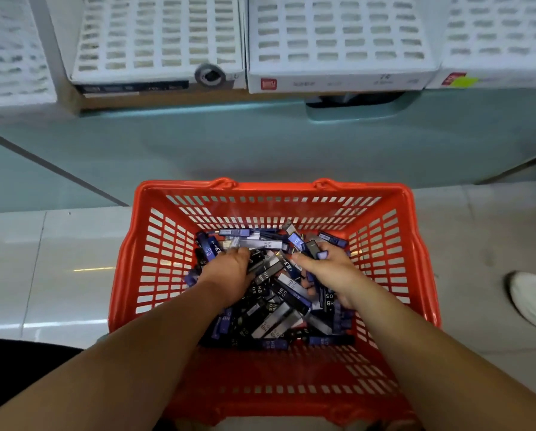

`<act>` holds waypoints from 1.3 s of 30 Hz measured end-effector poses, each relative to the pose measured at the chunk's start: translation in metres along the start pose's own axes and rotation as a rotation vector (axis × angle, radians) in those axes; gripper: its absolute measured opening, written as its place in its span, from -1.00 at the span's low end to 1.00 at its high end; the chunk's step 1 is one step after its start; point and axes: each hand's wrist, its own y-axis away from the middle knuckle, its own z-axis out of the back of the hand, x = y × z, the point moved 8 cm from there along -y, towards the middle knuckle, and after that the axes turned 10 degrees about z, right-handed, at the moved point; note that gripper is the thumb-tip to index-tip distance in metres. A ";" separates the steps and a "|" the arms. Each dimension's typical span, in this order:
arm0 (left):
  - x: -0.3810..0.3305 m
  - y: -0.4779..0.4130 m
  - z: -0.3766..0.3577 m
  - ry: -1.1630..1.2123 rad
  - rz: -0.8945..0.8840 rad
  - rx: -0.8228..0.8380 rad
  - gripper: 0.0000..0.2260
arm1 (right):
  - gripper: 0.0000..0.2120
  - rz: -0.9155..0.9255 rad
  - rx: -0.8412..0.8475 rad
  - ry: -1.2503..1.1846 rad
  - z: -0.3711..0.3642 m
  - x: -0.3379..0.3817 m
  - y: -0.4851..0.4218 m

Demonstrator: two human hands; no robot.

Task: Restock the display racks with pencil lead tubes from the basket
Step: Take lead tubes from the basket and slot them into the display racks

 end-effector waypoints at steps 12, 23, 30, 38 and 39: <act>-0.041 0.064 0.092 0.309 -0.106 -0.078 -0.59 | -0.57 0.218 -0.120 0.173 0.012 0.090 0.071; -0.051 0.111 0.189 0.722 -0.170 -0.145 -0.87 | -0.78 0.330 -0.122 0.159 -0.006 0.186 0.134; -0.063 0.152 0.284 1.055 -0.273 -0.166 -0.79 | -0.89 0.441 -0.002 0.286 0.002 0.302 0.191; -0.066 0.146 0.316 1.521 -0.289 -0.058 -0.80 | -0.90 0.583 -0.033 0.147 0.025 0.326 0.201; -0.071 0.145 0.320 1.550 -0.308 -0.043 -0.80 | -0.87 0.595 -0.036 0.172 0.028 0.329 0.199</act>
